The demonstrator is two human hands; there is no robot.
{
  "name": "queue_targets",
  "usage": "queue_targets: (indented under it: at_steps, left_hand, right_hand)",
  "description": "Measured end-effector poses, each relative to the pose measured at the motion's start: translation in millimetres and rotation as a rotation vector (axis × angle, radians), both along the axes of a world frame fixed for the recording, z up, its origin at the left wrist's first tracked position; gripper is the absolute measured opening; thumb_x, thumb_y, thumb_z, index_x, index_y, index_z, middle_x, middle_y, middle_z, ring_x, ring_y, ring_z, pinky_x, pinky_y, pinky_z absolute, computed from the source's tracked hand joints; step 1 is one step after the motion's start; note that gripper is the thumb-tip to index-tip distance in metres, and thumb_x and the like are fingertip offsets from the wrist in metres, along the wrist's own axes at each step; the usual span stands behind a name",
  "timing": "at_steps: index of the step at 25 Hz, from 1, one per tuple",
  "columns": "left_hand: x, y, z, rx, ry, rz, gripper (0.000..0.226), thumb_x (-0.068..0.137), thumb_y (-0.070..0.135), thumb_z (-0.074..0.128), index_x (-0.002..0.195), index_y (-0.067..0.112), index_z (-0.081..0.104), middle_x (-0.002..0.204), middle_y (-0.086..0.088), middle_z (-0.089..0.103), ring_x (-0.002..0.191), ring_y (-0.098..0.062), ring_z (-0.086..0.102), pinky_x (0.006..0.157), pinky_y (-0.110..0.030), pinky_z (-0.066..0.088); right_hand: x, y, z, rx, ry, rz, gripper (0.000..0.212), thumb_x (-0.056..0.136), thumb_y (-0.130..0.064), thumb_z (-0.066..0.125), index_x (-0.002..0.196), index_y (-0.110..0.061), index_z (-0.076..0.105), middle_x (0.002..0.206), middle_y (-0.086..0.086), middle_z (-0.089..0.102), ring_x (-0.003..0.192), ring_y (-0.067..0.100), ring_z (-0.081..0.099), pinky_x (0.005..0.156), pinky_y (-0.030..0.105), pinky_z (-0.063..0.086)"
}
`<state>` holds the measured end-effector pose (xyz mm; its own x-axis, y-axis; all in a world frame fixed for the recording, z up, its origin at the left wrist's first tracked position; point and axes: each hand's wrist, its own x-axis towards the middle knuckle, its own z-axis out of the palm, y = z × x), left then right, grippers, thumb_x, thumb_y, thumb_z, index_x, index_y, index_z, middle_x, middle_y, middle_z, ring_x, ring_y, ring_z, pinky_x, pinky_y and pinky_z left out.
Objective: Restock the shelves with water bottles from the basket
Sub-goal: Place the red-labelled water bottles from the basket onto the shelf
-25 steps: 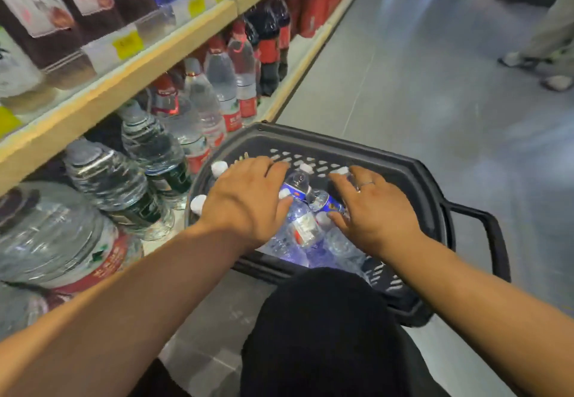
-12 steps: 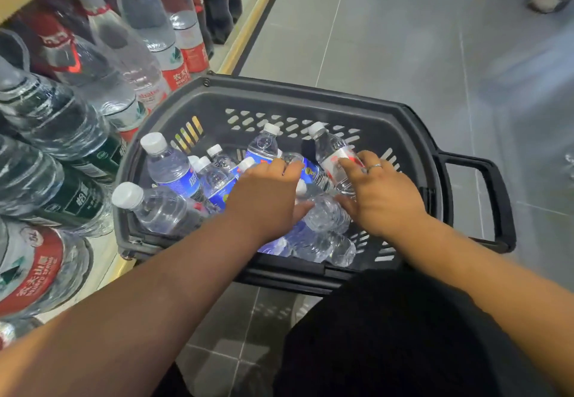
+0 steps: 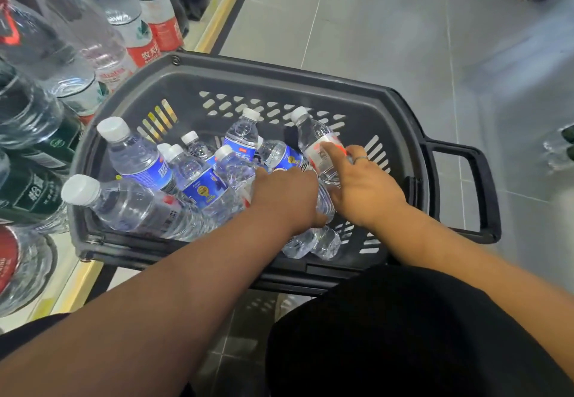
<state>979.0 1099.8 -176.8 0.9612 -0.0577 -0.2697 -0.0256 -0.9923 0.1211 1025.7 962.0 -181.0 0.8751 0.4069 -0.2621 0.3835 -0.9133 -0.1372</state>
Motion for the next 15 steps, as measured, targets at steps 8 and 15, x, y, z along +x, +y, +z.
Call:
queue_targets:
  at_steps: [8,15]
  left_hand:
    - [-6.2,36.9,17.9,-0.082,0.018,-0.06,0.059,0.074,0.06,0.063,0.117,0.02,0.06,0.109,-0.002,0.065,0.104,-0.023,0.059,0.09,-0.035,0.045]
    - [-29.8,97.5,54.7,-0.232,0.046,0.052,0.06,0.069,0.056,0.073,0.122,0.03,0.059,0.119,0.004,0.064,0.113,-0.018,0.055,0.094,-0.029,0.043]
  right_hand:
    - [3.6,1.2,-2.4,0.069,0.084,-0.062,0.079,0.087,-0.019,0.055,0.149,-0.033,0.009,0.136,0.011,0.036,0.109,0.034,0.052,0.09,0.043,0.048]
    - [16.7,13.2,-11.8,0.019,0.205,-0.157,0.074,0.085,-0.026,0.06,0.147,-0.033,0.019,0.137,0.018,0.036,0.125,0.04,0.039,0.101,0.042,0.038]
